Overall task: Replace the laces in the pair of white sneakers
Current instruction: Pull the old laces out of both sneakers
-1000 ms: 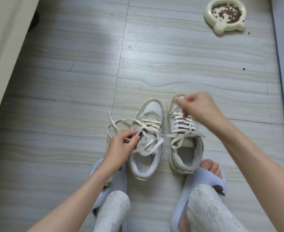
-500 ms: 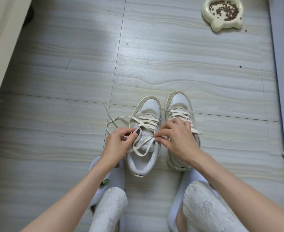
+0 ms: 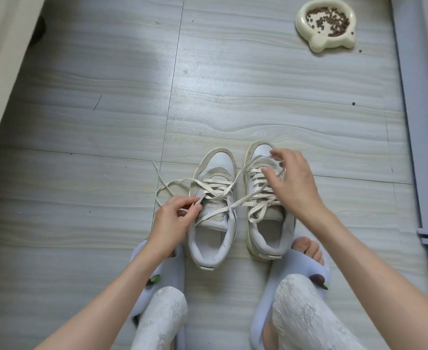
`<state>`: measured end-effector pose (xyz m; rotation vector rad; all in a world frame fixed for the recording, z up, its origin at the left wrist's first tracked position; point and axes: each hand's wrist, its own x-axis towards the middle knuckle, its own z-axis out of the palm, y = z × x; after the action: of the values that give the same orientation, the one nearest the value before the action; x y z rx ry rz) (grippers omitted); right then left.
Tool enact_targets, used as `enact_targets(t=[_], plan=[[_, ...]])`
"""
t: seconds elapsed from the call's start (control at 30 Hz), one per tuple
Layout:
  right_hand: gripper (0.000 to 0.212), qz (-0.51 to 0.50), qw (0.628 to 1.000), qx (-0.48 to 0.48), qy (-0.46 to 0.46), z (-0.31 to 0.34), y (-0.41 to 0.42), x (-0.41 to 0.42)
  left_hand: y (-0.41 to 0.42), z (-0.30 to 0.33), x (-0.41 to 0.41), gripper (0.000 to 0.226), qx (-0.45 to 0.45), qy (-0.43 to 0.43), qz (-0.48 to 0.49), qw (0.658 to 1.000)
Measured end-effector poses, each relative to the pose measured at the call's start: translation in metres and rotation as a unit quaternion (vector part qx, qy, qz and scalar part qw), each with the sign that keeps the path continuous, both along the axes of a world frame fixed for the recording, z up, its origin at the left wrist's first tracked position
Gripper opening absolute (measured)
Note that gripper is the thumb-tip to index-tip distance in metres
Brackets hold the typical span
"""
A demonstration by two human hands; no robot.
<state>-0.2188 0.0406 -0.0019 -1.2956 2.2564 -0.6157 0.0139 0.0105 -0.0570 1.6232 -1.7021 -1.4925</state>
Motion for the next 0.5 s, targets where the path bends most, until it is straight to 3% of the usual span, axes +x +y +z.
enact_targets(t=[0.13, 0.23, 0.3, 0.4, 0.5], plan=[[0.028, 0.145, 0.974, -0.116, 0.131, -0.015, 0.027, 0.013, -0.001, 0.001, 0.0, 0.012, 0.009, 0.002, 0.0, 1.0], [0.027, 0.265, 0.945, -0.061, 0.182, -0.026, 0.033, 0.031, -0.001, 0.002, 0.0, 0.013, 0.015, 0.004, -0.002, 1.0], [0.016, 0.291, 0.929, -0.032, 0.226, -0.034, 0.031, 0.04, -0.001, 0.003, 0.0, 0.013, 0.015, 0.004, -0.001, 1.0], [0.018, 0.231, 0.95, -0.029, 0.207, -0.034, 0.025, 0.04, -0.001, 0.004, -0.001, 0.013, 0.02, 0.005, -0.003, 1.0], [0.022, 0.047, 0.996, -0.018, 0.07, -0.022, 0.019, 0.032, -0.001, 0.003, -0.001, 0.012, 0.017, 0.0, -0.002, 1.0]])
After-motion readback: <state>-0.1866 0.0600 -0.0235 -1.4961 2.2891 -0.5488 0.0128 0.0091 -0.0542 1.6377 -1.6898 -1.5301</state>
